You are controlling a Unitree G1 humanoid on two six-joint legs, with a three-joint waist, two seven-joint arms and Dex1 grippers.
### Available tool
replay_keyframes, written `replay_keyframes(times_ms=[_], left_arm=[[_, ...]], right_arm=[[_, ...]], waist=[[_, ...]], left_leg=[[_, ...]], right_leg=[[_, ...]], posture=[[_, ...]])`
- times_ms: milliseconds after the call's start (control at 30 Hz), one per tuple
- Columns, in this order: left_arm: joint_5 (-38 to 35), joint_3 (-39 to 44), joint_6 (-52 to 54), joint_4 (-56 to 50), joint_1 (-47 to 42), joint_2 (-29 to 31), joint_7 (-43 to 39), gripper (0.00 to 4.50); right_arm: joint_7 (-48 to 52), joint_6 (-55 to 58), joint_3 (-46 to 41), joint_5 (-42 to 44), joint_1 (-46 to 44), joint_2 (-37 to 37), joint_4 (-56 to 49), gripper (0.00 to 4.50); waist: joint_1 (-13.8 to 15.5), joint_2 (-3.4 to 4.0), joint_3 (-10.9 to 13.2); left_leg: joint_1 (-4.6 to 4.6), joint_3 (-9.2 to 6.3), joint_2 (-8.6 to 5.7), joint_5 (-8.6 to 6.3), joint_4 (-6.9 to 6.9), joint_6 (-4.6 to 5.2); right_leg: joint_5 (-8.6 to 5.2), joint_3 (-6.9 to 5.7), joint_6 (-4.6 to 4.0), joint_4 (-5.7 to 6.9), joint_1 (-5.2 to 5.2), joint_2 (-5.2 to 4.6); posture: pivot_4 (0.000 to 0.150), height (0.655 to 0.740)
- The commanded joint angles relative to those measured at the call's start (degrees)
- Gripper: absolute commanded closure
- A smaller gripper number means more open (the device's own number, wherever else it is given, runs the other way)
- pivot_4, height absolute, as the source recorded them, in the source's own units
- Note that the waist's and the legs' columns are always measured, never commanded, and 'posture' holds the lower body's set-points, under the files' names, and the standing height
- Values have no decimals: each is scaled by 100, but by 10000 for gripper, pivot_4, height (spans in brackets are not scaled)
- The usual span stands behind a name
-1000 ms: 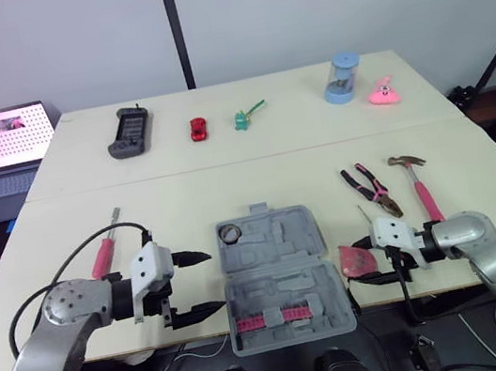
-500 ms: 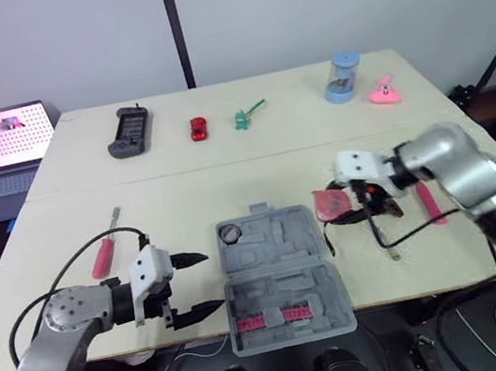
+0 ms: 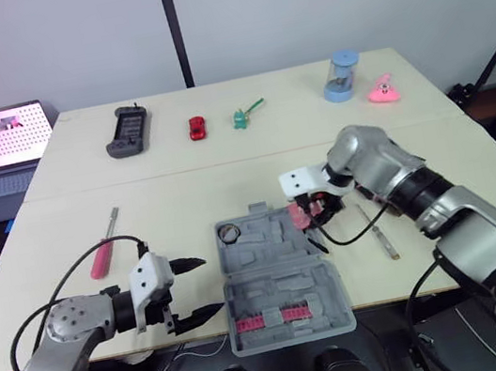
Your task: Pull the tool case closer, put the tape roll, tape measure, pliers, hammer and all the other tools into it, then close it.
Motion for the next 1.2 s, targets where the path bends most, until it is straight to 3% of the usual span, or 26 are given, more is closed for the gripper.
replay_keyframes(times_ms=[33,833,933,1200], left_arm=[[3,160,-115,-221,29,24,63,0],[24,84,31,-405,-83,-32,281,0],[13,81,50,-424,-90,-72,320,0],[4,108,92,-430,-68,-64,295,0]], right_arm=[[-23,77,-32,-183,-291,176,69,16074],[-407,-75,-62,-552,-141,631,425,16074],[-344,-23,-91,-526,-94,571,252,1584],[216,401,-464,-166,41,162,-866,707]], waist=[[2,0,0],[-8,1,0],[-10,1,0],[-2,2,1]], left_leg=[[-1,-1,-1,0,0,0],[-2,-2,-7,1,-1,-3],[-2,-2,-8,1,-1,-3],[-8,-2,-7,1,-1,-3]], right_leg=[[0,0,0,1,-1,0],[0,0,-1,7,-8,3],[0,0,-1,7,-8,3],[0,0,-1,7,-12,3]], posture=[[1500,6753],[1500,6753],[1500,6753],[1500,6753]])
